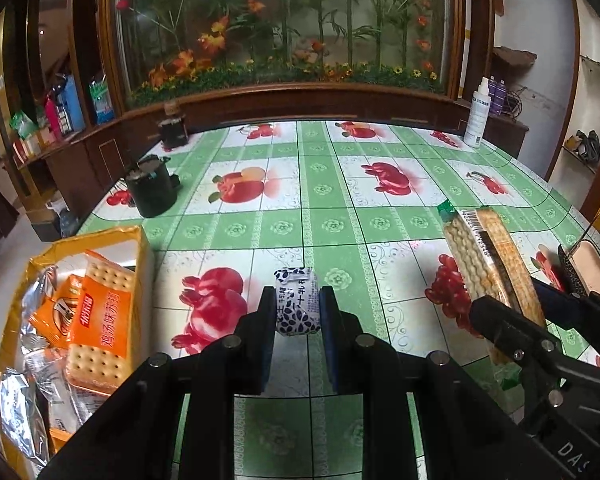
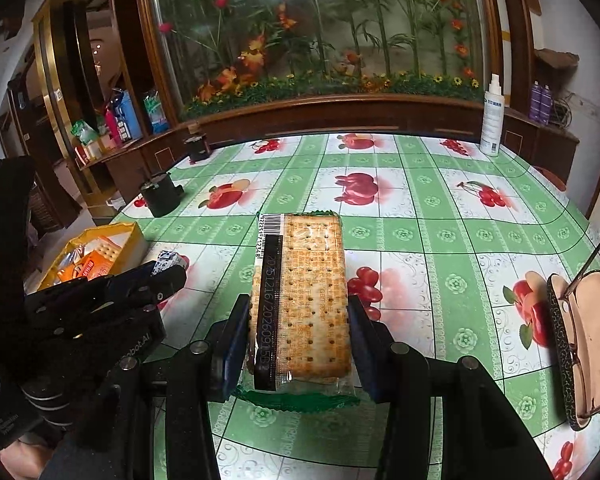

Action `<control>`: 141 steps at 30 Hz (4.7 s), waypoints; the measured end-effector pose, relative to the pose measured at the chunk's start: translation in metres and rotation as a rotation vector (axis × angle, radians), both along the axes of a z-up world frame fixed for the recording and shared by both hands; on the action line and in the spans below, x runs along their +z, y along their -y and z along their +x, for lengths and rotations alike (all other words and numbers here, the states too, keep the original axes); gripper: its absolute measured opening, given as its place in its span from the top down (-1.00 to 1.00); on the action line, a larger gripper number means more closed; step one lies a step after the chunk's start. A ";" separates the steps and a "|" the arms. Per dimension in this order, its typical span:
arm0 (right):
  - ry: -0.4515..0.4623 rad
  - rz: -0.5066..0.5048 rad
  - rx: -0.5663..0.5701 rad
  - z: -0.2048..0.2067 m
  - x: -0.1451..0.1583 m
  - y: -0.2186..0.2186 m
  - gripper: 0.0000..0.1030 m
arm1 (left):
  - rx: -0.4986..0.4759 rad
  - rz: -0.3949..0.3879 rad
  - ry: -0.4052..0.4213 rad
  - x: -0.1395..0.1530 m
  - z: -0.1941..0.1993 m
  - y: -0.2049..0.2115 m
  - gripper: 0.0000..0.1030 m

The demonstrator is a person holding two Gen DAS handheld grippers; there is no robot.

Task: Organize snacks
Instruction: 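Lift the candy and cracker pack and carry both over the white tray, then lower both items into the tray and open both grippers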

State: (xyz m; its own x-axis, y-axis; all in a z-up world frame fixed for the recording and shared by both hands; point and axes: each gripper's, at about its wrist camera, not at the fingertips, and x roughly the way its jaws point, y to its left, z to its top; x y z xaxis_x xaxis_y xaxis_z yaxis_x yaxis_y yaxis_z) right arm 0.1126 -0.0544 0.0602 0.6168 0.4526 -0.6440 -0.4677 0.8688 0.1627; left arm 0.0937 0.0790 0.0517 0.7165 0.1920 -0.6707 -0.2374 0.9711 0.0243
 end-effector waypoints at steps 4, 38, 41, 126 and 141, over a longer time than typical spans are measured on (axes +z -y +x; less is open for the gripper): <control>0.004 0.003 0.002 0.000 0.000 0.000 0.02 | 0.004 0.023 0.025 0.004 -0.002 0.002 0.61; 0.039 0.046 -0.001 -0.007 0.007 0.003 0.02 | 0.046 0.125 0.170 0.027 -0.023 0.011 0.61; 0.046 0.052 -0.001 -0.009 0.008 0.002 0.02 | 0.054 0.128 0.183 0.030 -0.026 0.011 0.60; -0.090 0.042 0.412 -0.101 -0.026 -0.199 0.01 | 0.388 -0.070 0.090 -0.012 -0.197 -0.137 0.62; -0.077 0.056 0.423 -0.104 -0.020 -0.190 -0.02 | 0.389 -0.068 0.089 -0.012 -0.197 -0.137 0.57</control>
